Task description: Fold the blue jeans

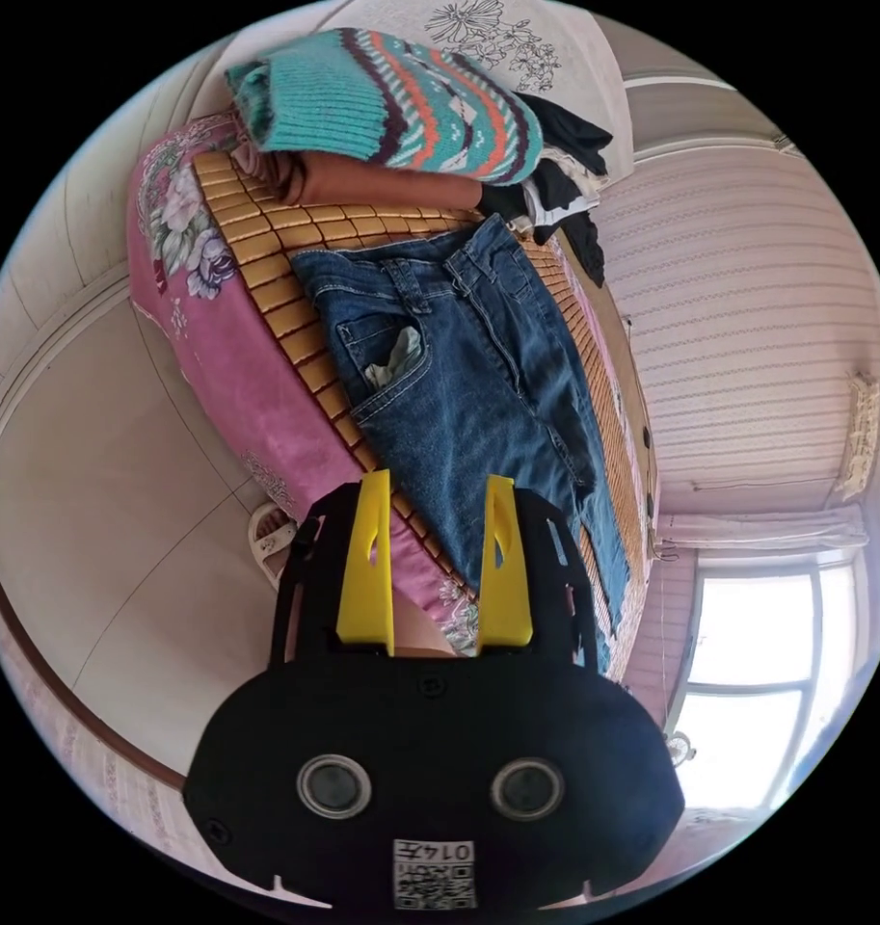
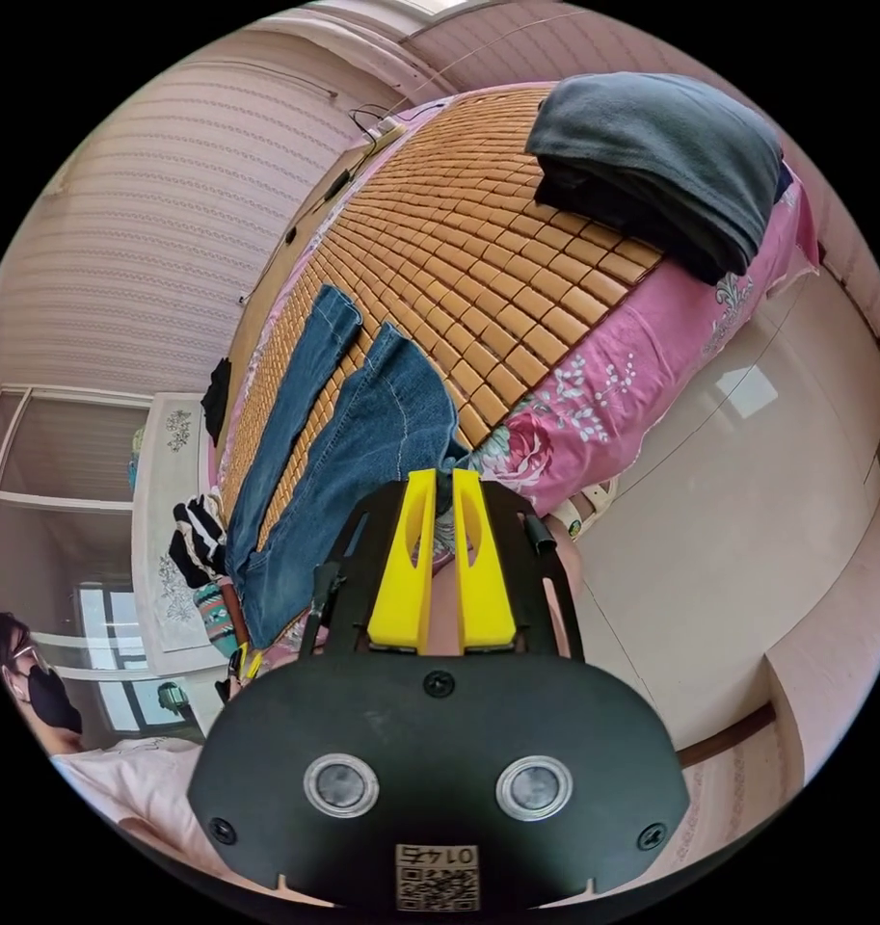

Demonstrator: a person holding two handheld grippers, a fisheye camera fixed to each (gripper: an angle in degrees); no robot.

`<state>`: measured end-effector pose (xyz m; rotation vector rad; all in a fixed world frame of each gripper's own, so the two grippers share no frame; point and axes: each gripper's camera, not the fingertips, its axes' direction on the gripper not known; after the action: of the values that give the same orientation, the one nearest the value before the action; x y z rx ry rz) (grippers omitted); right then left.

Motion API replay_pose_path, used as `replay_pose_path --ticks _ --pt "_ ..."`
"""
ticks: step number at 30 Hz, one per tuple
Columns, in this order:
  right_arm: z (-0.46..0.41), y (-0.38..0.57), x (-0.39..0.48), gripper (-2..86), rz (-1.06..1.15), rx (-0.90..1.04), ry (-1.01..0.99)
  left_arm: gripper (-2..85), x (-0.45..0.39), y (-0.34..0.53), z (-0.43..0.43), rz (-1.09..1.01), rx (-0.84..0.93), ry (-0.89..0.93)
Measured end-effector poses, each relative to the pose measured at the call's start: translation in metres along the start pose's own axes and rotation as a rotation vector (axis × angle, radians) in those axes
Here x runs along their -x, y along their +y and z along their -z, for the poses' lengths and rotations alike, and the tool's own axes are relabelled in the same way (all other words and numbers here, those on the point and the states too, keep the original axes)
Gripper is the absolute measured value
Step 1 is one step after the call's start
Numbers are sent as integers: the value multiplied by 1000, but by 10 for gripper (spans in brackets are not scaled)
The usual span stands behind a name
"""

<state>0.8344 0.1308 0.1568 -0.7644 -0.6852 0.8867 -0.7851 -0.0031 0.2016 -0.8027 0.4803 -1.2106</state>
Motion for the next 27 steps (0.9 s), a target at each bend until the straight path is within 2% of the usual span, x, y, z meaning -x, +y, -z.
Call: replay_pose_path --ticks 6,12,15,20,27 --pt "6 -5 22 20 13 2 59 128 9 -13 8 42 11 13" --pt "13 -8 54 19 66 -16 94 49 9 -17 28 13 16 9" --pt "17 -13 75 17 116 -32 107 8 3 -14 48 -24 -17 65" --pt "17 -33 117 14 154 -103 136 -9 -16 -10 76 -107 -169 341" --pt "-11 -112 218 11 308 -133 196 -8 -105 -61 86 -331 -175 389"
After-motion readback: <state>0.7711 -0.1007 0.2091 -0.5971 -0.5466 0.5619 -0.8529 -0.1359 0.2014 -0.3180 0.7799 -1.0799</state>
